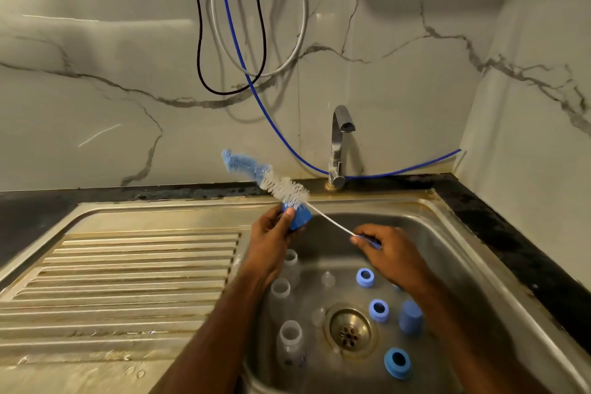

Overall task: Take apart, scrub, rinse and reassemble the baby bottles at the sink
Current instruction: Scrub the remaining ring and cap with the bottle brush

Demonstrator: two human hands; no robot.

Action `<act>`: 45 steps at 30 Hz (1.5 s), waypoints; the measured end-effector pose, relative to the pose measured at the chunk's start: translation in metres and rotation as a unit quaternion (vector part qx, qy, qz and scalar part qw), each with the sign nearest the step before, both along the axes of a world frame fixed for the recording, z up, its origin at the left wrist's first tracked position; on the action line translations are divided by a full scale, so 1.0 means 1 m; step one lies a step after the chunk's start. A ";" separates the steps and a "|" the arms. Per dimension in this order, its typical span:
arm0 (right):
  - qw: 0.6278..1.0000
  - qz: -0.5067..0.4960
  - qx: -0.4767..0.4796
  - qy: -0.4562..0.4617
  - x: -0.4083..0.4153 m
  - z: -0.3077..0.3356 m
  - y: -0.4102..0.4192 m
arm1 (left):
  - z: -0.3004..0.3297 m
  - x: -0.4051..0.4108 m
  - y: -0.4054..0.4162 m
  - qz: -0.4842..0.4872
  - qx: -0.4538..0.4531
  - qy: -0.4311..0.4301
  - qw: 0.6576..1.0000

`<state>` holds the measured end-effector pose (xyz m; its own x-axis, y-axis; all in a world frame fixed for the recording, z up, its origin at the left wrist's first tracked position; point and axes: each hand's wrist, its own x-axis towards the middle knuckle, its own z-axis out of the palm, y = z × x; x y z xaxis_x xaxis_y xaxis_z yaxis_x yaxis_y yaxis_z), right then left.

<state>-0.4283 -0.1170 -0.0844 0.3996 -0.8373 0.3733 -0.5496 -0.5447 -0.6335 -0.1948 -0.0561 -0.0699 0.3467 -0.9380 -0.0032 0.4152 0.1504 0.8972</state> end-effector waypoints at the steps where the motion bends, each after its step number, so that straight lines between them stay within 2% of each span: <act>1: 1.000 -0.001 0.008 -0.003 -0.004 0.000 -0.003 | 0.001 0.001 0.000 0.008 -0.003 0.015 1.000; 5: 0.999 0.001 0.051 -0.002 -0.028 -0.006 -0.014 | 0.003 0.024 0.001 0.047 -0.019 0.112 0.992; 10: 1.000 0.017 0.019 0.012 0.001 -0.002 -0.002 | 0.007 -0.002 0.004 0.005 0.014 0.097 0.995; 16: 0.998 0.020 0.058 0.003 -0.027 -0.006 -0.016 | 0.007 0.014 0.001 0.042 0.000 0.202 0.978; 22: 0.999 0.026 0.026 0.016 -0.004 -0.008 -0.008 | 0.003 -0.006 -0.004 0.036 0.063 0.130 0.989; 26: 0.999 0.011 0.040 0.013 -0.005 -0.007 -0.009 | 0.003 -0.002 -0.003 0.012 0.064 0.139 0.988; 32: 0.990 0.049 0.121 -0.057 -0.017 -0.006 -0.009 | 0.003 0.017 -0.006 0.035 0.020 0.230 0.972; 35: 0.988 0.062 0.125 -0.059 -0.006 -0.004 -0.003 | 0.001 0.012 -0.002 0.021 0.032 0.141 0.989; 37: 0.990 0.067 0.116 -0.055 0.006 -0.004 0.001 | 0.000 0.004 0.000 0.016 0.034 0.124 0.992; 42: 0.989 0.053 0.124 -0.055 -0.011 -0.004 -0.011 | 0.004 0.015 -0.002 0.060 -0.004 0.200 0.978; 45: 0.990 0.047 0.119 -0.053 -0.016 -0.008 -0.012 | 0.001 0.020 -0.002 0.049 -0.006 0.214 0.976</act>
